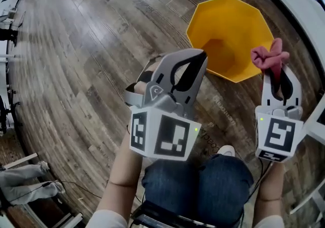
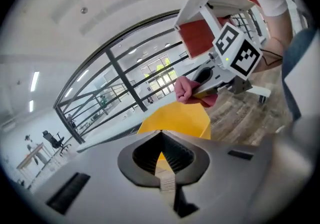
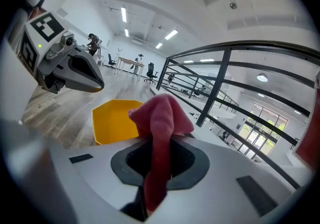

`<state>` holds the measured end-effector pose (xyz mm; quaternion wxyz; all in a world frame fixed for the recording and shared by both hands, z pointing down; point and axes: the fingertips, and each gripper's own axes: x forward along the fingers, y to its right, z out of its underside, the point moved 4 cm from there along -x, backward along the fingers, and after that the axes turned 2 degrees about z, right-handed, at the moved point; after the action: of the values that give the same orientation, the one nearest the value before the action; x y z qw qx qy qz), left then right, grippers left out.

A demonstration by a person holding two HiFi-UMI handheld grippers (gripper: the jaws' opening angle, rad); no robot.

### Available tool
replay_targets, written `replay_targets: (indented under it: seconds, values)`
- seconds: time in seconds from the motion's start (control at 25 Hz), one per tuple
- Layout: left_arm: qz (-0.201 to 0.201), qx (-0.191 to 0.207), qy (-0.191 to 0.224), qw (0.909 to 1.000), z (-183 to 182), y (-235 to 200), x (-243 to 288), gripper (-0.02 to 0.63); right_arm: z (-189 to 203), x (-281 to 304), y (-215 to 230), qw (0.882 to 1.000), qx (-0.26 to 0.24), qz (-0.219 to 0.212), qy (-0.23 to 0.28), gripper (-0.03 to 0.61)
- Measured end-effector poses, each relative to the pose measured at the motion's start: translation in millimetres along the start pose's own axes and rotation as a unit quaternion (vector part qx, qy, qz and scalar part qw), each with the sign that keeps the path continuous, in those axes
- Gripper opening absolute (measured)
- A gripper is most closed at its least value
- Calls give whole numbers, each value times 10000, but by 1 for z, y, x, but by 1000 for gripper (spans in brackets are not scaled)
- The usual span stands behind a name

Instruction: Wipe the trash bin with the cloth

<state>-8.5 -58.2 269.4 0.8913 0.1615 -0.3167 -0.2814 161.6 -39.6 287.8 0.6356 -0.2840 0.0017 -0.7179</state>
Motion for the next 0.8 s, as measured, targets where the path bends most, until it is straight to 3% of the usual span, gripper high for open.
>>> replay_targets:
  seconds: [0.16,0.36,0.56,0.68,0.8]
  values:
    - [246,-1177,25,9927,-16,-16,-19,3,-27,-26,7,9971,520,-198,-525,51]
    - [160,-2629,4,9647,-58,-51,-59,3,-84,-75,32,9849,1493,-173,-860,51]
    - [11,-3117,-208,9500,-106,-96,-113,3,-156,-126,62,9693,2273,-311,-889,51]
    - [258,-3503,-34,9363,-155,-123,-144,3,-206,-162,93,9608,2642,-230,-802,51]
    - [480,-3768,2,9250,-210,-144,-177,3,-262,-202,118,9602,2683,-209,-742,51]
